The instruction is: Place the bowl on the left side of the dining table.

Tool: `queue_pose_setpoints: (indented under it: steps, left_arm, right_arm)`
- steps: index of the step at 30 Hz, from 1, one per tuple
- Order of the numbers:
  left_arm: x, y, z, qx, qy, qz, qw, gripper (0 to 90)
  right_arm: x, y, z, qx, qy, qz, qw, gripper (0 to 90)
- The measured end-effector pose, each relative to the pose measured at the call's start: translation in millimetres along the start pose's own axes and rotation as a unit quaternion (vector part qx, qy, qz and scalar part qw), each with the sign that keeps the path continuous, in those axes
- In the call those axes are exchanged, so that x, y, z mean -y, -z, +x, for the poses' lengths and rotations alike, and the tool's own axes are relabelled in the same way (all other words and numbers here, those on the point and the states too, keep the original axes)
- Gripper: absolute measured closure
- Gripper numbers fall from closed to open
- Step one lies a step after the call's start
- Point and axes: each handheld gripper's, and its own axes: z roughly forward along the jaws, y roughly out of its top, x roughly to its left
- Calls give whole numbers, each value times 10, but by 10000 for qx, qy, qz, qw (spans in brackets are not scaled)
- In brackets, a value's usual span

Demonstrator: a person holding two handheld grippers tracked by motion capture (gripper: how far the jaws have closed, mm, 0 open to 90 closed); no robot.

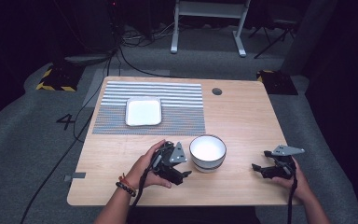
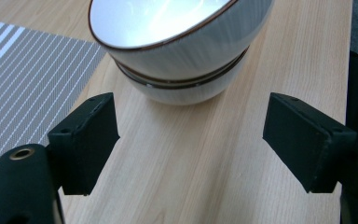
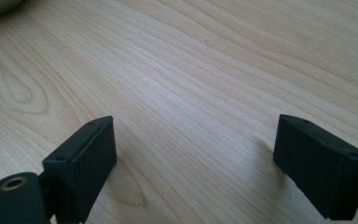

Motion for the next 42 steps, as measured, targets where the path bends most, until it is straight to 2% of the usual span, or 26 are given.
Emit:
queue_pose_setpoints:
  steps: [2,5,7,11,15,18,22,24,27,28,31,33,35,36,39,40,42]
  left_arm:
    - [-42,-9,-8,-11,-72,-88,9999,179]
    - [-101,-12,-27,-44,-146,-56,9999,182]
    - [-138,-7,-30,12,-212,-85,9997,183]
    - [-192,-22,-53,35,-212,-102,9997,184]
    - [-258,-27,-68,70,-363,-35,9993,180]
    - [-299,-18,-68,39,-413,-93,9991,181]
    - [-342,-20,-70,137,-475,-91,9987,188]
    - [-372,-41,-84,164,-573,-29,9982,189]
    - [-416,-85,-83,340,-661,-37,9972,198]
    - [-421,-98,-86,372,-606,-24,9975,201]
    - [-435,-141,-76,387,-630,-73,9972,202]
    - [-438,-165,-69,429,-545,-67,9976,218]
    - [-443,-175,-60,453,-553,-106,9974,220]
    - [-450,-185,-59,547,-496,-95,9972,222]
    - [-464,-206,-40,717,-504,-136,9961,222]
    - [-466,-222,-46,719,-451,-122,9963,222]
    - [-475,-230,-37,725,-503,-86,9961,215]
  right_arm:
    - [-1,1,1,0,-5,3,10000,133]
    - [0,0,0,1,2,-2,10000,133]
    - [1,0,-2,2,14,-3,10000,133]
    - [1,0,-2,2,14,-3,10000,133]
    - [0,0,-2,2,13,-3,10000,133]
    - [1,0,-1,2,13,-3,10000,133]
    - [1,0,-2,2,13,-3,10000,133]
    - [0,0,-1,2,12,-3,10000,133]
    - [0,0,-1,2,11,-3,10000,133]
    - [0,1,0,1,1,1,10000,133]
    - [0,1,2,0,-5,3,10000,133]
    - [0,1,1,1,-5,2,10000,133]
    - [0,1,0,3,5,2,10000,133]
    - [0,1,1,1,0,1,10000,133]
    - [1,-1,-3,2,21,-5,10000,133]
    - [0,0,0,1,4,-1,10000,133]
    - [0,1,-1,1,9,6,10000,133]
